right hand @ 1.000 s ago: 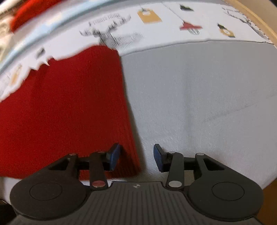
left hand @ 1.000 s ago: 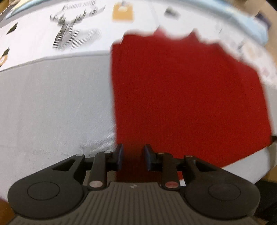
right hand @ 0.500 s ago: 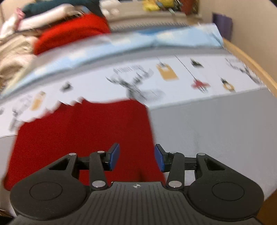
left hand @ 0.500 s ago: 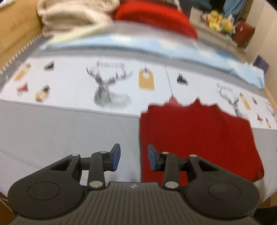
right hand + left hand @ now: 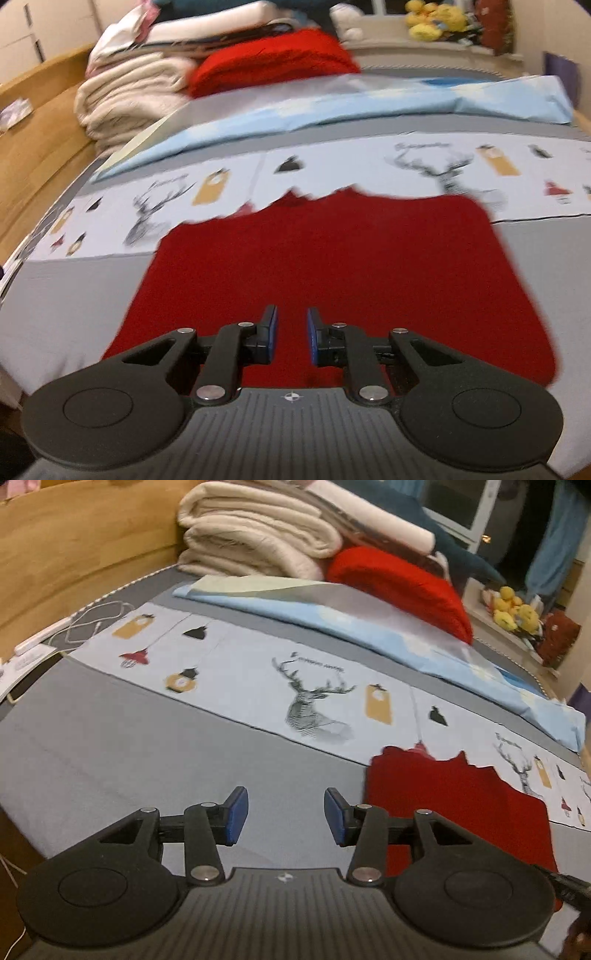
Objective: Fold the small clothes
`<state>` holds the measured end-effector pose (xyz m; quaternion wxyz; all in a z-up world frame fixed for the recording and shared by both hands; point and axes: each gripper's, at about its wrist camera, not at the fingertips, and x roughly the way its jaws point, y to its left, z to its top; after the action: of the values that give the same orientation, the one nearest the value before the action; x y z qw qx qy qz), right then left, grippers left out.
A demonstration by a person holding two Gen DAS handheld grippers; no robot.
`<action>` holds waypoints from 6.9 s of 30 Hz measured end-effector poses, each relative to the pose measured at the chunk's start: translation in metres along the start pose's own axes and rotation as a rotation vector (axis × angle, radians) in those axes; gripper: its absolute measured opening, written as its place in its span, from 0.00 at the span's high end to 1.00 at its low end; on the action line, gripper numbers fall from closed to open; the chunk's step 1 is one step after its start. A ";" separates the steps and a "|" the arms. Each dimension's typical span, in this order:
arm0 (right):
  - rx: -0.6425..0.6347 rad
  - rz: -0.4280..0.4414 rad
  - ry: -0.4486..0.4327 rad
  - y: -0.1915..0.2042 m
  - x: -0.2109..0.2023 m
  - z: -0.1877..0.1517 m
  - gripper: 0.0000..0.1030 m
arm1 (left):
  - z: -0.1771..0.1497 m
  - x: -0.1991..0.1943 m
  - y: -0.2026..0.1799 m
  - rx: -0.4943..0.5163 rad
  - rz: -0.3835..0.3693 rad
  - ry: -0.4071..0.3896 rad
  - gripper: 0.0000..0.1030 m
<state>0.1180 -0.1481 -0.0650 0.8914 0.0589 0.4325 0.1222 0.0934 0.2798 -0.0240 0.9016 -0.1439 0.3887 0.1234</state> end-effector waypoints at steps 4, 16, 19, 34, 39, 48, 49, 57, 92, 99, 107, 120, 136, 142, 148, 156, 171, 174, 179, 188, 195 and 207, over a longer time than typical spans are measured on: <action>-0.095 0.042 0.020 0.048 0.026 -0.013 0.81 | 0.002 -0.002 0.019 0.000 0.026 -0.003 0.51; -0.591 0.268 0.063 0.172 0.060 -0.069 0.51 | 0.008 0.006 0.040 -0.004 0.043 0.011 0.51; -0.687 0.240 0.123 0.183 0.075 -0.084 0.46 | 0.008 0.007 0.040 0.002 0.038 0.015 0.51; -0.885 0.120 0.104 0.197 0.101 -0.102 0.72 | 0.008 0.010 0.037 0.015 0.034 0.019 0.51; -0.795 0.143 0.084 0.189 0.095 -0.088 0.86 | 0.010 0.008 0.033 0.001 0.029 0.010 0.51; -0.366 0.187 -0.135 0.117 0.027 -0.013 0.87 | 0.014 0.011 -0.008 -0.012 -0.036 0.015 0.51; -0.310 0.180 -0.161 0.100 0.018 -0.004 0.87 | 0.014 0.012 -0.016 -0.005 -0.045 0.016 0.51; 0.040 0.022 -0.261 -0.054 -0.051 0.024 0.88 | 0.003 0.030 -0.114 0.103 -0.136 0.043 0.51; 0.376 -0.002 0.016 -0.249 0.078 0.058 0.34 | -0.047 0.088 -0.254 0.318 -0.171 0.170 0.51; 0.412 0.129 -0.027 -0.255 0.062 0.057 1.00 | -0.058 0.094 -0.273 0.338 -0.188 0.184 0.51; 0.503 -0.054 -0.238 -0.276 0.005 0.060 0.97 | -0.071 0.098 -0.295 0.368 -0.205 0.194 0.51; 0.262 -0.089 0.033 -0.239 0.074 0.056 0.46 | -0.073 0.100 -0.292 0.355 -0.195 0.205 0.51; 0.244 -0.207 -0.077 -0.243 0.034 0.060 0.80 | -0.083 0.105 -0.313 0.365 -0.224 0.224 0.51; 0.308 -0.169 -0.213 -0.251 0.003 0.061 0.70 | -0.087 0.107 -0.320 0.369 -0.232 0.227 0.51; 0.154 0.030 0.022 -0.214 0.042 0.051 0.48 | -0.094 0.112 -0.325 0.373 -0.218 0.249 0.51; 0.212 0.127 -0.224 -0.217 -0.023 0.058 0.86 | -0.089 0.111 -0.330 0.322 -0.277 0.225 0.50; 0.378 -0.077 0.091 -0.294 0.007 0.020 0.34 | -0.114 0.172 -0.351 0.010 -0.433 0.461 0.27; 0.441 -0.059 0.136 -0.303 0.024 0.017 0.21 | -0.115 0.187 -0.348 -0.065 -0.444 0.480 0.19; 0.556 -0.025 0.179 -0.313 0.043 0.005 0.15 | -0.120 0.212 -0.343 -0.213 -0.494 0.526 0.16; 0.576 0.000 0.133 -0.302 0.039 0.006 0.47 | -0.122 0.230 -0.347 -0.285 -0.573 0.561 0.23; 0.551 -0.013 0.089 -0.289 0.031 0.012 0.63 | -0.100 0.207 -0.346 -0.168 -0.589 0.482 0.60; 0.527 0.128 0.076 -0.210 0.066 0.034 0.67 | -0.031 0.186 -0.242 -0.176 -0.533 0.395 1.00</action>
<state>0.2191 -0.3324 -0.1382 0.8190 0.3113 0.4778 0.0634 0.2778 0.0650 -0.1415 0.7938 -0.3385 0.4924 -0.1135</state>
